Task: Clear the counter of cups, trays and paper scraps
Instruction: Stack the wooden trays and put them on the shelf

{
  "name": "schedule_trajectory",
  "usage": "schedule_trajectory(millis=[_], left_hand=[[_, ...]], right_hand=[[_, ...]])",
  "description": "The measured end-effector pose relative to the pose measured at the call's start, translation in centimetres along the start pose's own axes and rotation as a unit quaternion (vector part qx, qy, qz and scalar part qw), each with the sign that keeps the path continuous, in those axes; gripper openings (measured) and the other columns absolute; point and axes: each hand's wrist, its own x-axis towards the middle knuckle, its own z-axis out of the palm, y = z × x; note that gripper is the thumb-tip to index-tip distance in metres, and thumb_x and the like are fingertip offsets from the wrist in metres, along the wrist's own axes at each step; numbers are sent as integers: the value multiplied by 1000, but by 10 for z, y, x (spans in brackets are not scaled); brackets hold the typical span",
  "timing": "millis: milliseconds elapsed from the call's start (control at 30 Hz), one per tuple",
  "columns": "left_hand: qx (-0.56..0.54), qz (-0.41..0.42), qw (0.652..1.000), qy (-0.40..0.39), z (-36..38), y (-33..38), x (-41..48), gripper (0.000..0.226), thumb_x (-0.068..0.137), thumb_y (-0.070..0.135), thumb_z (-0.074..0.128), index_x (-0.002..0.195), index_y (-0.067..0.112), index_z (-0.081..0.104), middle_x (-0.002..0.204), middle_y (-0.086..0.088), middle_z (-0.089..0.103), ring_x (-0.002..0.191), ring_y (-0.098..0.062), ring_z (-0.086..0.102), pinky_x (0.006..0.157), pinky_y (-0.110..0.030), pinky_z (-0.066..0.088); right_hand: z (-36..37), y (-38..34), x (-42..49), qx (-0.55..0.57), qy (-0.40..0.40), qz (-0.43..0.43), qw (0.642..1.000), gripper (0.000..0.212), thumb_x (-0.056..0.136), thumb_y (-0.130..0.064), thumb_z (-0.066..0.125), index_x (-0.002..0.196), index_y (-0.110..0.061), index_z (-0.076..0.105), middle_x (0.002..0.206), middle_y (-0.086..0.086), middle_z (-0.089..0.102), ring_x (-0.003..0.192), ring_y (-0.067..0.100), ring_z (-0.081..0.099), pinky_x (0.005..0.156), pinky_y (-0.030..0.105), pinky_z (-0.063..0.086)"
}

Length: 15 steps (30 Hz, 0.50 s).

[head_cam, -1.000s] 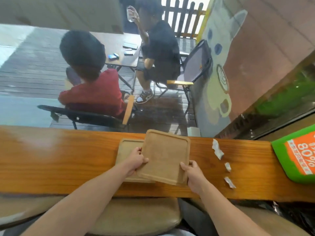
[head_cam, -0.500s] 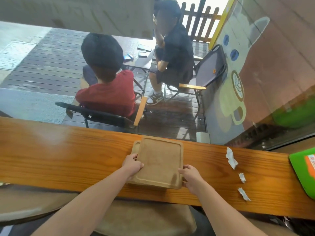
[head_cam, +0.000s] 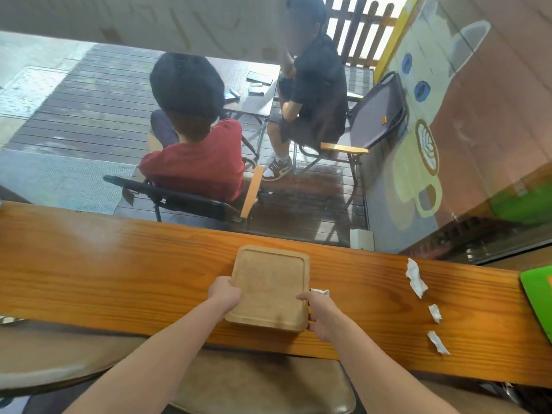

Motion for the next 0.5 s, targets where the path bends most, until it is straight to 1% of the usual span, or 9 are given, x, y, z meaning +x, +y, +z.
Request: schedule_trajectory(millis=[33,67,133,200,333,433,500], left_hand=[[3,2,1000,-2,0,1,0,24,96,11,52,116,13,65,105,-5,67,94,-23,63,75,-33,55],[7,2,1000,-5,0,2,0,24,96,11,51,115,14,66,105,-6,68,94,-24,64,77,-35,57],[10,3,1000,-15,-1,3,0,24,95,12,51,114,15,65,106,-6,68,95,-25,65,82,-39,58],[12,4,1000,-26,-1,3,2,25,94,12,51,116,16,64,108,-7,68,97,-26,64,84,-39,58],[19,1,999,-50,-2,1,4,32,93,12,53,123,15,61,113,-7,67,101,-26,63,86,-38,56],[20,3,998,-63,-4,-1,4,43,92,10,52,135,14,55,126,-8,64,110,-25,60,86,-33,52],[14,0,998,-65,-6,-3,4,48,93,9,53,141,13,50,133,-7,61,114,-25,59,85,-32,50]], right_hand=[[1,0,0,-7,2,-2,1000,56,95,-13,61,145,-11,38,135,11,54,125,31,50,105,46,43],[2,0,0,-16,6,-3,1000,60,95,-14,62,148,-11,35,146,12,47,135,32,43,112,47,38],[4,1,2,-28,10,-7,1000,66,94,-15,62,151,-10,29,157,12,35,145,32,31,118,47,29],[6,2,2,-31,11,-11,999,71,94,-16,62,153,-9,25,160,12,31,147,31,27,119,46,27],[8,4,4,-28,11,-14,999,71,94,-19,62,154,-9,25,162,10,28,149,30,24,119,44,26],[8,5,7,-30,5,-14,999,71,95,-20,61,154,-8,24,163,9,25,150,29,21,119,44,23],[9,5,8,-47,13,-14,999,70,94,-21,62,153,-8,27,162,10,27,149,31,24,117,44,26]])
